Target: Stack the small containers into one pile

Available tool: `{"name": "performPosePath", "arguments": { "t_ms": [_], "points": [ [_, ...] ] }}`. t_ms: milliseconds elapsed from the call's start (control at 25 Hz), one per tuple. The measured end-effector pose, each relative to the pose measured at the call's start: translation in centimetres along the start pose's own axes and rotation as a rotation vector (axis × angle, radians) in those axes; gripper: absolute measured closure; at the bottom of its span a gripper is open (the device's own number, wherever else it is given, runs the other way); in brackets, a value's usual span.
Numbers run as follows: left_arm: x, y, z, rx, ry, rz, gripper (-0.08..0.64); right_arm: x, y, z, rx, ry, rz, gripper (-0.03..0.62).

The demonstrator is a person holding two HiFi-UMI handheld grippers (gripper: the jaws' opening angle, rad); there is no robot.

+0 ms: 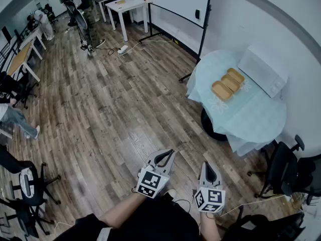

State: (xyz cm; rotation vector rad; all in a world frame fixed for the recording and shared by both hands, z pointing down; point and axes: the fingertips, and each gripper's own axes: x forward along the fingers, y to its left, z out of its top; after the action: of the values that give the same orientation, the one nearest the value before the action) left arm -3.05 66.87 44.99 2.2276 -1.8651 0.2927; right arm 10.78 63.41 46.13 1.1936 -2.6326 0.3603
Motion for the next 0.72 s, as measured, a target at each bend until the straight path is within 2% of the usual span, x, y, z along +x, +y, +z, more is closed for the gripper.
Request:
{"name": "performPosePath", "arguments": {
  "t_ms": [240,720],
  "points": [
    [0.0,-0.3,0.1,-0.003,0.002,-0.002,0.537,-0.2,0.6,0.2,0.014,-0.025,0.027,0.568],
    [0.6,-1.9,0.0,-0.007,0.003,-0.001,0.537,-1.6,-1.4,-0.5,0.045,-0.015,0.002,0.568]
  ]
}}
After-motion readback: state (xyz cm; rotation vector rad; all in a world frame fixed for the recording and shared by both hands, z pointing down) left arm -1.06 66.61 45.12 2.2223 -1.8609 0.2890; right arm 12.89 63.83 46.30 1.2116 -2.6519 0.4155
